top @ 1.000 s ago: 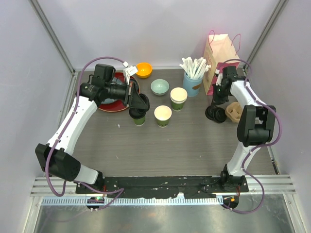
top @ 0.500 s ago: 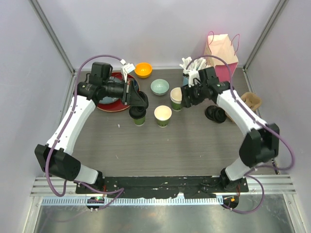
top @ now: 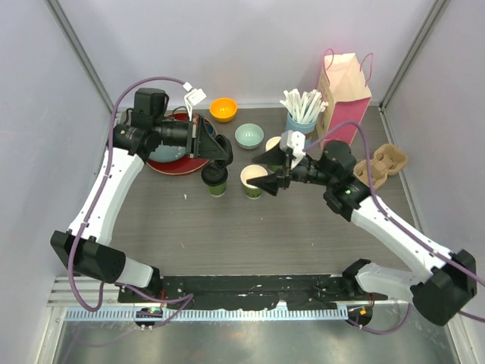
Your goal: Pack the takeout coffee
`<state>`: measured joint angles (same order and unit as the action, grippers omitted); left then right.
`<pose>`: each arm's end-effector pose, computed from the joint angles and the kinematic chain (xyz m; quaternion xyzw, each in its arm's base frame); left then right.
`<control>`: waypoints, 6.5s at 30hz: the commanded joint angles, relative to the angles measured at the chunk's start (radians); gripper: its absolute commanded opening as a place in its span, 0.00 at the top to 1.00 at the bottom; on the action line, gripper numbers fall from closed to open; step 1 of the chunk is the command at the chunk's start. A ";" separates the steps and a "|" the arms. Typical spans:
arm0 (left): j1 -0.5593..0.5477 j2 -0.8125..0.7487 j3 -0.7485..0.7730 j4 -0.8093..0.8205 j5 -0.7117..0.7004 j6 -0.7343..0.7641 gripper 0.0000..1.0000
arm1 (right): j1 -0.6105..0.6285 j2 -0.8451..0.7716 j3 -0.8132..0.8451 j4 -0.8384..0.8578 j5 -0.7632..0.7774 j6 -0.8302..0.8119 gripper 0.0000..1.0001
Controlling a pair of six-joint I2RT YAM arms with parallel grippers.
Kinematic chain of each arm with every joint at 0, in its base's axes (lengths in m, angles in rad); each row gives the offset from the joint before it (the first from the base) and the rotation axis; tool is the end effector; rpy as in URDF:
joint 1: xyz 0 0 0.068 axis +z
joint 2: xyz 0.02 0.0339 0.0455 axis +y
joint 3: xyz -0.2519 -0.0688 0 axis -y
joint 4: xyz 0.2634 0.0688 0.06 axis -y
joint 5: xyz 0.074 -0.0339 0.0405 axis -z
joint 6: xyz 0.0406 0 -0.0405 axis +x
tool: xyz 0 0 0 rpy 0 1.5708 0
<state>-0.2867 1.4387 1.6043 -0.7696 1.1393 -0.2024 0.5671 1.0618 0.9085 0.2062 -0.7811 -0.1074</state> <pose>0.2885 -0.1235 0.4141 0.2819 0.7344 -0.5581 0.2641 0.2119 0.1688 0.3580 -0.4712 0.5091 0.4079 0.5936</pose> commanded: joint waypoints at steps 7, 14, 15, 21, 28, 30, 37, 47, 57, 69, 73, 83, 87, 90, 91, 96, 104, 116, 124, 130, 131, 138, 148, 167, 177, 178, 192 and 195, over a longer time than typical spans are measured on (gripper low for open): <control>-0.016 -0.061 0.045 0.024 0.059 -0.048 1.00 | 0.070 0.165 0.085 0.352 0.014 0.104 0.36; -0.020 -0.060 0.045 0.033 0.060 -0.055 1.00 | 0.106 0.237 0.144 0.349 -0.015 0.130 0.44; -0.020 -0.060 0.045 0.033 0.062 -0.054 1.00 | 0.108 0.244 0.154 0.348 -0.018 0.133 0.48; -0.020 -0.060 0.042 0.039 0.062 -0.055 1.00 | 0.117 0.273 0.194 0.314 -0.064 0.138 0.73; -0.020 -0.057 0.026 0.064 0.037 -0.065 1.00 | 0.120 0.274 0.205 0.269 -0.081 0.118 0.93; -0.020 -0.055 0.017 0.066 0.028 -0.065 1.00 | 0.120 0.268 0.207 0.237 -0.066 0.112 0.99; -0.019 -0.044 0.019 0.023 -0.145 0.016 0.56 | 0.120 0.257 0.289 -0.121 0.158 0.002 0.99; -0.016 -0.032 -0.061 0.038 -0.646 0.184 0.29 | 0.102 0.288 0.461 -0.724 0.708 -0.064 0.99; -0.262 -0.008 -0.167 0.065 -0.945 0.377 0.55 | -0.107 0.340 0.495 -0.866 0.813 0.023 0.99; -0.321 0.345 0.011 0.175 -1.081 0.278 0.49 | -0.191 0.299 0.463 -0.916 0.815 -0.014 0.99; -0.322 0.390 0.019 0.171 -0.998 0.284 0.48 | -0.194 0.282 0.455 -0.930 0.821 -0.023 0.99; -0.330 0.442 0.022 0.152 -0.938 0.278 0.54 | -0.194 0.283 0.469 -0.984 0.795 -0.063 0.99; -0.338 0.465 0.002 0.145 -0.948 0.293 0.62 | -0.193 0.276 0.475 -1.005 0.796 -0.071 0.99; -0.341 0.462 -0.006 0.144 -0.946 0.291 0.73 | -0.193 0.273 0.472 -1.008 0.795 -0.069 0.99; -0.341 0.453 -0.010 0.142 -0.944 0.293 0.77 | -0.193 0.273 0.471 -1.010 0.795 -0.069 0.99; -0.359 0.391 -0.076 0.121 -0.951 0.291 1.00 | -0.187 0.287 0.480 -1.028 0.793 -0.061 0.99; -0.384 0.290 -0.201 0.113 -0.966 0.304 1.00 | -0.118 0.314 0.517 -1.080 0.804 -0.077 0.99; -0.388 0.238 -0.271 0.171 -0.960 0.348 0.80 | 0.025 0.426 0.615 -1.252 0.800 -0.164 0.99; -0.349 0.114 -0.236 0.095 -0.874 0.330 0.42 | 0.068 0.490 0.739 -1.370 0.721 -0.193 0.99; -0.175 0.006 -0.233 0.003 -0.748 0.330 0.38 | 0.146 0.651 0.921 -1.502 0.707 -0.196 0.99; -0.148 -0.023 -0.234 -0.011 -0.741 0.340 0.38 | 0.154 0.673 0.966 -1.528 0.707 -0.193 0.99; 0.098 -0.080 -0.262 -0.054 -0.711 0.379 0.38 | 0.232 0.889 1.205 -1.650 0.721 -0.112 0.99; 0.115 -0.070 -0.291 -0.033 -0.702 0.377 0.39 | 0.318 0.943 1.204 -1.677 0.743 -0.086 0.99; 0.115 -0.070 -0.313 -0.022 -0.647 0.345 0.41 | 0.399 0.926 1.147 -1.702 0.812 -0.135 0.99; 0.115 -0.067 -0.317 -0.014 -0.648 0.343 0.41 | 0.401 0.968 1.164 -1.705 0.804 -0.156 0.99; 0.115 -0.066 -0.319 -0.016 -0.647 0.342 0.41 | 0.401 0.971 1.168 -1.703 0.804 -0.158 0.99; 0.115 -0.069 -0.322 -0.014 -0.641 0.348 0.41 | 0.401 1.021 1.185 -1.693 0.801 -0.167 0.76; 0.113 -0.070 -0.325 -0.010 -0.639 0.348 0.41 | 0.399 1.040 1.204 -1.690 0.799 -0.176 0.77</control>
<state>-0.1699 1.3846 1.2854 -0.8047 0.4721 0.1410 0.9668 2.0892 2.0548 -1.3483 0.0242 -0.2607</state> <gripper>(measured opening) 0.589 0.233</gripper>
